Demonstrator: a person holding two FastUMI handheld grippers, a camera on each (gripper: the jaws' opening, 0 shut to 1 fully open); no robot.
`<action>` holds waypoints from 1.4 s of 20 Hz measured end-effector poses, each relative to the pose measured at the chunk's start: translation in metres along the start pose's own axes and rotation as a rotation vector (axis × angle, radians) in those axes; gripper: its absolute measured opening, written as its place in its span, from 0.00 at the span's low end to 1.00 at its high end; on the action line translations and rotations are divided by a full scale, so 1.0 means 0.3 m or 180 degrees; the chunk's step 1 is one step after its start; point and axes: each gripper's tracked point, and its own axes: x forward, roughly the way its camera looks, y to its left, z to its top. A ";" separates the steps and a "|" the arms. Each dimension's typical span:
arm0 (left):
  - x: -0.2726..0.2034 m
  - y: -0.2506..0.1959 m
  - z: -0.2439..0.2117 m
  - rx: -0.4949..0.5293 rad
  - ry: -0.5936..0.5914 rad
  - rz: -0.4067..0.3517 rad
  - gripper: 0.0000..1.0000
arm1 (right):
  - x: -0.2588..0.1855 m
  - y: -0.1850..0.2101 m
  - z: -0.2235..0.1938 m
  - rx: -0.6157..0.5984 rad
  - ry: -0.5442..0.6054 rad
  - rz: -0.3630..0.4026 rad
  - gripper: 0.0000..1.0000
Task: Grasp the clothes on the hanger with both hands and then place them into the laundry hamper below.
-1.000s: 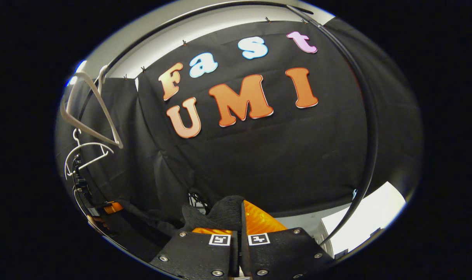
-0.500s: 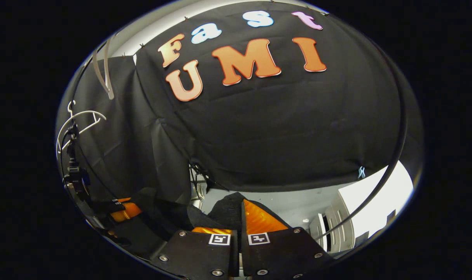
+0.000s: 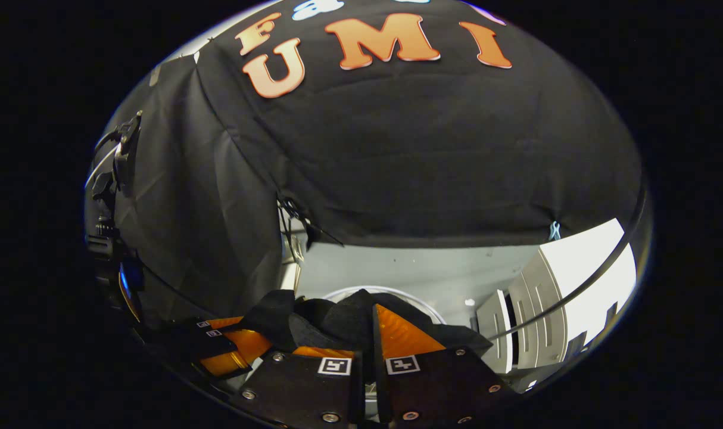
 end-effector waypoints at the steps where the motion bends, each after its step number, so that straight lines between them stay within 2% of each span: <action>1: 0.014 0.012 -0.036 -0.0002 0.0117 0.0047 0.07 | 0.015 0.004 -0.022 -0.0011 0.0074 -0.0027 0.07; 4: 0.028 0.041 -0.124 0.0010 0.0324 0.0097 0.14 | 0.028 0.003 -0.061 -0.0004 0.0203 -0.0074 0.10; 6: 0.027 0.044 -0.126 -0.0027 0.0316 0.0117 0.20 | 0.011 -0.008 -0.065 -0.0002 0.0223 -0.0114 0.13; 7: 0.025 0.048 -0.118 -0.0051 0.0296 0.0120 0.29 | 0.010 -0.011 -0.060 0.0007 0.0214 -0.0121 0.29; 8: 0.016 0.061 -0.111 -0.0061 0.0282 0.0136 0.41 | 0.002 -0.017 -0.062 0.0010 0.0224 -0.0144 0.26; 11: -0.022 0.083 -0.076 -0.0090 0.0215 0.0159 0.71 | -0.031 -0.020 -0.057 0.0021 0.0219 -0.0167 0.37; 12: -0.033 0.101 -0.071 -0.0093 0.0192 0.0175 0.82 | -0.036 -0.021 -0.061 0.0005 0.0216 -0.0200 0.46; 13: -0.044 0.120 -0.072 -0.0098 0.0169 0.0213 0.92 | -0.049 -0.023 -0.067 -0.0021 0.0226 -0.0242 0.63; 14: -0.064 0.138 -0.065 -0.0097 0.0155 0.0236 0.99 | -0.063 -0.031 -0.072 -0.0053 0.0222 -0.0296 0.71; 15: -0.085 0.156 -0.060 -0.0100 0.0135 0.0285 1.00 | -0.074 -0.029 -0.067 -0.0083 0.0198 -0.0337 0.88; 17: -0.133 0.207 -0.045 -0.0119 0.0047 0.0362 0.99 | -0.113 -0.011 -0.060 -0.0121 0.0139 -0.0408 0.92; 21: -0.280 0.345 0.012 -0.0084 -0.0270 0.0534 0.99 | -0.227 0.067 -0.018 -0.0312 -0.0078 -0.0507 0.93; 24: -0.427 0.445 0.078 -0.0195 -0.0518 0.0582 0.99 | -0.319 0.156 0.016 -0.0398 -0.0235 -0.0533 0.93; 28: -0.641 0.574 0.208 -0.0151 -0.0965 0.0641 0.98 | -0.455 0.297 0.092 -0.0437 -0.0483 -0.0527 0.93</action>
